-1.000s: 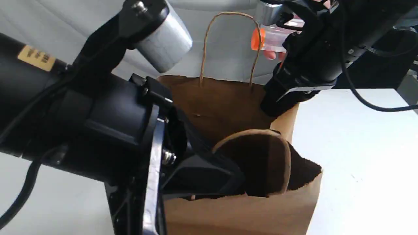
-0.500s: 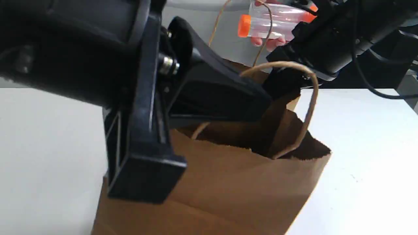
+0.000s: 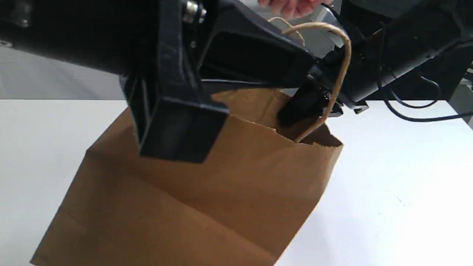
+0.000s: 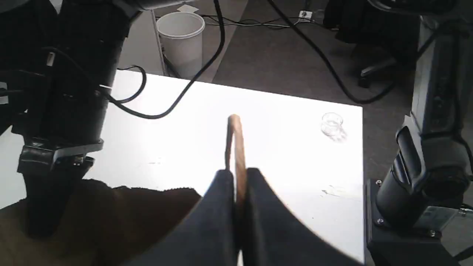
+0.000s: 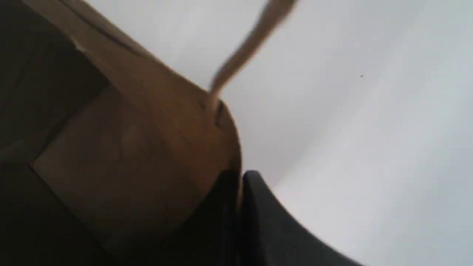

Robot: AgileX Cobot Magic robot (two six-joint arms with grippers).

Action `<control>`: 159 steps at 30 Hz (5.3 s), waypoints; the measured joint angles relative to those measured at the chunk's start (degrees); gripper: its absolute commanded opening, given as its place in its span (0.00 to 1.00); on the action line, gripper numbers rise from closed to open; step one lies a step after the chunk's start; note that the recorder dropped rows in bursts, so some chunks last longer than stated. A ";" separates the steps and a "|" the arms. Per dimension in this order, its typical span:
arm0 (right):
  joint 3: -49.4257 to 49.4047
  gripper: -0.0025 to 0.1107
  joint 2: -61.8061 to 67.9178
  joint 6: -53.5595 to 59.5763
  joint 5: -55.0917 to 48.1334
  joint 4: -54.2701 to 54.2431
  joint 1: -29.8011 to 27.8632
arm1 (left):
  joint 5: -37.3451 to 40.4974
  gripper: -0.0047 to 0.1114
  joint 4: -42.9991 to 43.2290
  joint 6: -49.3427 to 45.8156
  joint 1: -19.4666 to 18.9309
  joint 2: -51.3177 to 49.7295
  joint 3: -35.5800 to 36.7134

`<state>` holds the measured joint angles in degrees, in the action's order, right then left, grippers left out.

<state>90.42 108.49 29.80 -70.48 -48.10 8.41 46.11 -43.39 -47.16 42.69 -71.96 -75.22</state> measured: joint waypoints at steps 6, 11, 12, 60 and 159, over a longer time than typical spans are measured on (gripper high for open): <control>0.00 0.02 0.00 0.00 0.00 -0.13 0.00 | -0.13 0.04 0.00 0.00 0.00 0.00 0.00; 0.00 0.02 0.00 0.25 -0.09 -0.27 0.00 | -0.13 0.04 0.00 0.12 0.00 0.00 0.00; 0.00 0.02 0.00 0.36 -0.09 -0.27 0.00 | -0.22 0.04 0.00 0.12 0.00 0.00 0.00; 9.06 0.02 -6.86 -4.17 0.37 6.91 -0.09 | -19.29 0.04 5.03 2.98 0.00 4.78 15.07; 9.16 0.50 -0.99 -10.26 0.25 14.07 3.61 | -4.37 0.04 16.41 26.98 -7.97 24.93 21.40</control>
<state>99.59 107.50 19.54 -70.23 -34.03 12.02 41.74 -26.98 -20.19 34.72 -47.03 -53.82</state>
